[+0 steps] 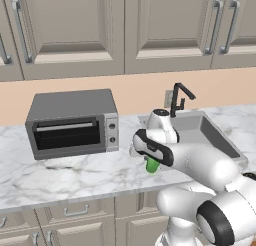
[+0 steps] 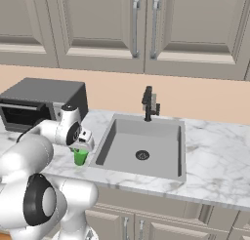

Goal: Pick the cup and bowl from the counter and place them on the counter next to the sink.

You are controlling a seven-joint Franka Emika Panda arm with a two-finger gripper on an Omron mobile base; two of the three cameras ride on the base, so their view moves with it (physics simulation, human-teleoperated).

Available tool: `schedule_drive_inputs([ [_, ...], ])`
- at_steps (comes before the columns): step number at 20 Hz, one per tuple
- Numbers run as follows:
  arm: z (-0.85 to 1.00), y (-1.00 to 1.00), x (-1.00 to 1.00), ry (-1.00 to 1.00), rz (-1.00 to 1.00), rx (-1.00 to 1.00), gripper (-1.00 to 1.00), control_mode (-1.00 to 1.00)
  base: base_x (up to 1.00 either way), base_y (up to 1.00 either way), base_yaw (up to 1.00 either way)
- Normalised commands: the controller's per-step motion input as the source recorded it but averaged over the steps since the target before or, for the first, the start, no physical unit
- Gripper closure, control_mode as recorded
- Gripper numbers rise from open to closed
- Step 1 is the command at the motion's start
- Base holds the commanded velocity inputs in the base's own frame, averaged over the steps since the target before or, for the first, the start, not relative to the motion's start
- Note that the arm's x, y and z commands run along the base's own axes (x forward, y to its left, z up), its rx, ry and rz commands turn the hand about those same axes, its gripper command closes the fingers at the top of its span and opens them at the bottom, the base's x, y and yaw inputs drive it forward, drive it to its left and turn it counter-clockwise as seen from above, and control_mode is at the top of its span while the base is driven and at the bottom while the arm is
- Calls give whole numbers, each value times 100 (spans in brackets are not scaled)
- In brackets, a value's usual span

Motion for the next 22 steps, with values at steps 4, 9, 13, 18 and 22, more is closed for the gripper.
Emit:
schedule_drive_inputs([
  [4,-1,0,0,0,0,3,100,-100,0,0,0],
  [9,-2,0,0,0,0,2,-100,-100,0,0,0],
  [13,0,0,0,0,0,0,-100,-100,0,0,0],
  [18,1,0,0,0,0,0,-100,-100,0,0,0],
  [22,12,8,0,-7,0,0,-100,-100,0,0,0],
])
